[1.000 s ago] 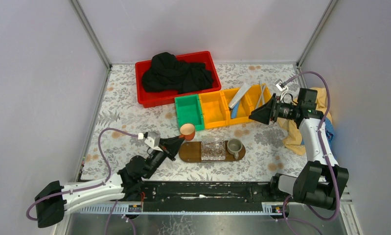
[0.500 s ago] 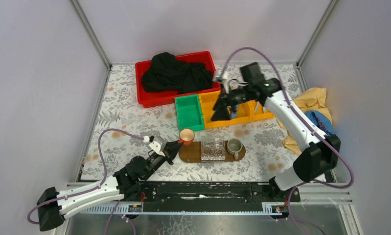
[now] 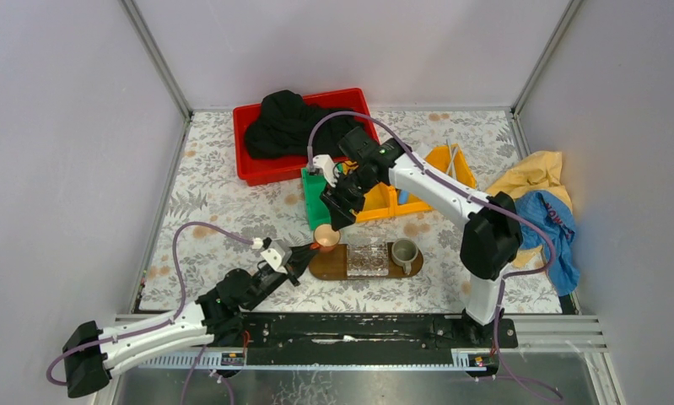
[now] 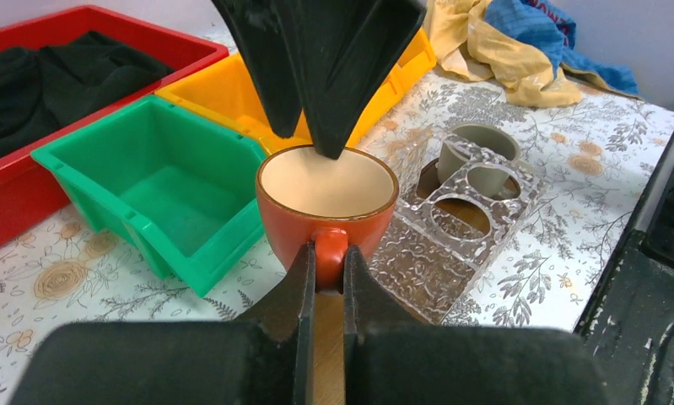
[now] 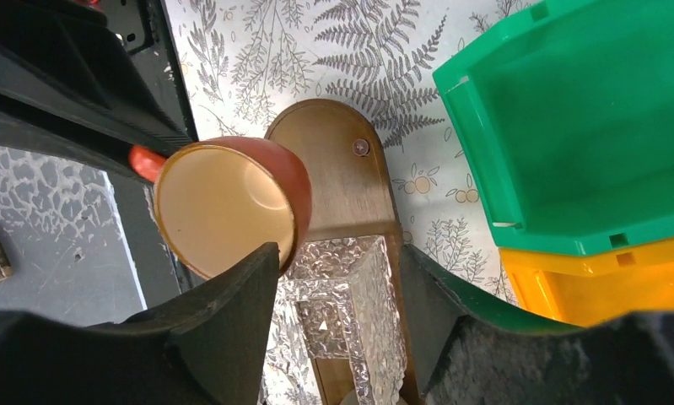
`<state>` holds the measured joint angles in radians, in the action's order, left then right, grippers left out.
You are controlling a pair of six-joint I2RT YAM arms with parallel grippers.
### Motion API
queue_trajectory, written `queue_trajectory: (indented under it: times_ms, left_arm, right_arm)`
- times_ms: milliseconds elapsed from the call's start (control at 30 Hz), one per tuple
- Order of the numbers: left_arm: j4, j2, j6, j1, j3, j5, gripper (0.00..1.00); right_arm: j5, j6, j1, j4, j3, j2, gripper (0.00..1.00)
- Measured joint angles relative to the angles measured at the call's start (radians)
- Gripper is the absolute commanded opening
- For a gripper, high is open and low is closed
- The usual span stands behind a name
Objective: Prepare toiletry sets of a toothbrush and toothpaste on the tray
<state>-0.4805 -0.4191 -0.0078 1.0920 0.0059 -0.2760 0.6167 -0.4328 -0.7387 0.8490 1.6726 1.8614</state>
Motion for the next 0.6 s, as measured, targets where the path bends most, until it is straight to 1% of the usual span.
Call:
queue_trajectory:
  times_ms: [100, 167, 233, 333, 600]
  left_arm:
    - [-0.011, 0.005, 0.004, 0.0, 0.0, 0.007, 0.0]
    - [-0.013, 0.005, 0.006, 0.0, 0.0, 0.008, 0.0]
    - [-0.016, 0.005, 0.007, 0.0, 0.0, 0.009, 0.0]
    - [-0.019, 0.007, 0.007, 0.0, 0.0, 0.01, 0.0]
    - [-0.014, 0.007, 0.007, 0.0, 0.0, 0.009, 0.0]
  right_arm:
    - [-0.007, 0.007, -0.003, 0.01, 0.009, 0.019, 0.55]
    - [-0.008, 0.011, -0.008, 0.011, 0.014, 0.022, 0.5]
    - [-0.006, 0.017, -0.016, 0.016, 0.023, 0.023, 0.4]
    - [-0.003, 0.024, -0.025, 0.023, 0.037, 0.027, 0.31]
    - [-0.023, 0.039, -0.056, 0.035, 0.057, 0.059, 0.0]
